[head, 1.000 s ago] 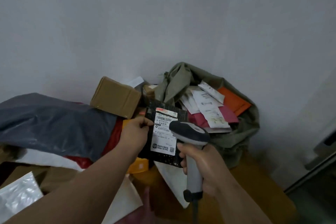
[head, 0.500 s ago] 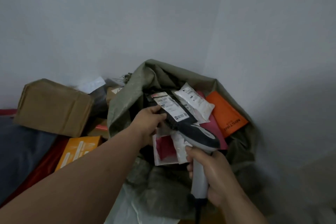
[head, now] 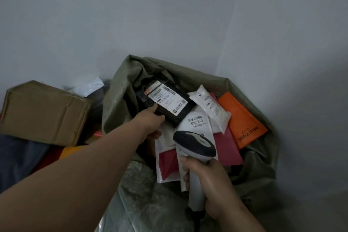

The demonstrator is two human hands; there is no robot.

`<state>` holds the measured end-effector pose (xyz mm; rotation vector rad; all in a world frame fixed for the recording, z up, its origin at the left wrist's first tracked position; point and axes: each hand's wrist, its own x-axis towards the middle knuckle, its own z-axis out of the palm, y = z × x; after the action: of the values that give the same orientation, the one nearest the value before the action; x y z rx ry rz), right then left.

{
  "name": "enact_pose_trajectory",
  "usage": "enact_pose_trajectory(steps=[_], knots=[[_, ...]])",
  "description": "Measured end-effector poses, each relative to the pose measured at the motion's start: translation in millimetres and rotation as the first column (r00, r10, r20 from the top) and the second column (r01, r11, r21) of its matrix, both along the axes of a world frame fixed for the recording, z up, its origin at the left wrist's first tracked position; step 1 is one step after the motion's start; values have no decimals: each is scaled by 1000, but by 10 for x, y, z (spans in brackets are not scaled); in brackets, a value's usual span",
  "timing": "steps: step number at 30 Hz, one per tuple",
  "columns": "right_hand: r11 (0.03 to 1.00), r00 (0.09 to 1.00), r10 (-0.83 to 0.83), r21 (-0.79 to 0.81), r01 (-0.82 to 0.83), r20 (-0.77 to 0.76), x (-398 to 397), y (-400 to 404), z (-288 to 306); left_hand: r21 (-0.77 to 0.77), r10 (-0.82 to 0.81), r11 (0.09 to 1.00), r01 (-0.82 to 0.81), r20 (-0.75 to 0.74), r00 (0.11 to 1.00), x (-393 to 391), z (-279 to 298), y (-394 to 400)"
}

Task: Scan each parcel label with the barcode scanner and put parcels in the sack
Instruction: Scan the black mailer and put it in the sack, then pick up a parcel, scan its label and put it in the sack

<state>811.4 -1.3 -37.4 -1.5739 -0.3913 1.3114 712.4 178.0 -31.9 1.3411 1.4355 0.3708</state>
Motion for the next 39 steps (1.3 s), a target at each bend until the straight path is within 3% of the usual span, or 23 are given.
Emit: enact_pose_trajectory(steps=[5,8,14,19,24,31,36,39], knots=[[999,1000,12,50,-11,-26,-330,-68,135,108,-199,973,202,-42,979,-421,189,-254],[995,999,47,93,-45,-21,-655,-188,291,158,-230,960,233,-37,972,-797,398,-434],[974,986,165,156,-165,14,-1707,-653,492,210,-106,973,99,26,994,-2285,561,-945],[957,970,233,162,-241,67,-2783,-1096,575,252,91,964,-79,-38,995,-3719,467,-1513],[947,965,255,184,-263,66,-3551,-1385,605,250,131,964,-95,-132,983,-4733,291,-2060],[943,957,284,164,-289,51,-3994,-1513,507,218,-48,964,154,-427,903,-5166,-162,-2515],[945,951,299,119,-306,73,-4040,-1516,356,176,-77,968,179,-468,880,-5271,-426,-2580],[941,947,318,108,-322,55,-4093,-1476,278,243,33,965,102,-496,868,-5348,-518,-2565]])
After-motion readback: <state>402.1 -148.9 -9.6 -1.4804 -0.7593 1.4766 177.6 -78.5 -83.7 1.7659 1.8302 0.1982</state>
